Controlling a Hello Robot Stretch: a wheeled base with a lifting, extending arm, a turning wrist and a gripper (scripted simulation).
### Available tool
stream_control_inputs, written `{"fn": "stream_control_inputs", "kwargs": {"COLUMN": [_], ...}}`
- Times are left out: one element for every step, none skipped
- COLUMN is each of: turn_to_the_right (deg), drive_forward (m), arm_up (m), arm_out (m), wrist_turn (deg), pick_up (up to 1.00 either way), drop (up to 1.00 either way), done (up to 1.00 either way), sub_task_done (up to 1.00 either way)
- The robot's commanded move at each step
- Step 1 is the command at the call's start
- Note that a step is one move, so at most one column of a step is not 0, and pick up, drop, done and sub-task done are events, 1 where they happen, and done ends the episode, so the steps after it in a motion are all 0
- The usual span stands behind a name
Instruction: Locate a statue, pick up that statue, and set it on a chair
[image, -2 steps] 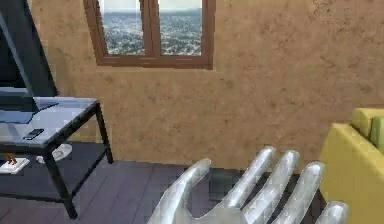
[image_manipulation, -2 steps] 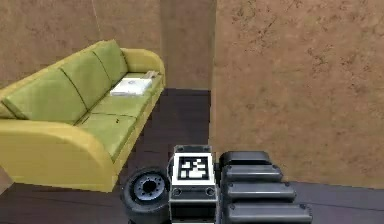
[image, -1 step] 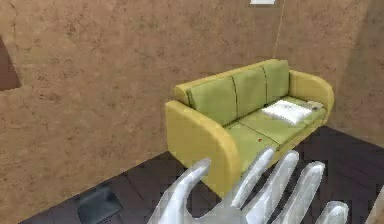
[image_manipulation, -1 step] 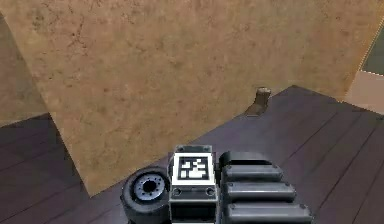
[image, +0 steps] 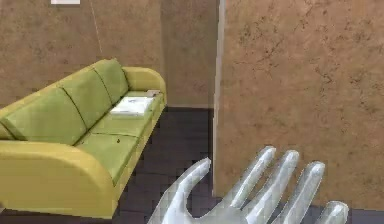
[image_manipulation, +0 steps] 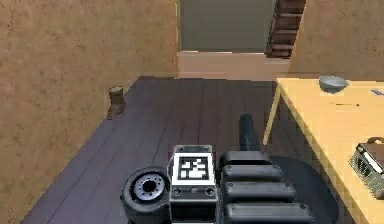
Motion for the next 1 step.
{"fn": "stream_control_inputs", "kwargs": {"turn_to_the_right": [-45.0], "drive_forward": [0.00], "arm_up": [0.00], "arm_out": [0.00], "wrist_turn": [0.0], "pick_up": [0.00], "drop": [0.00], "done": [0.00], "sub_task_done": [0.00]}}
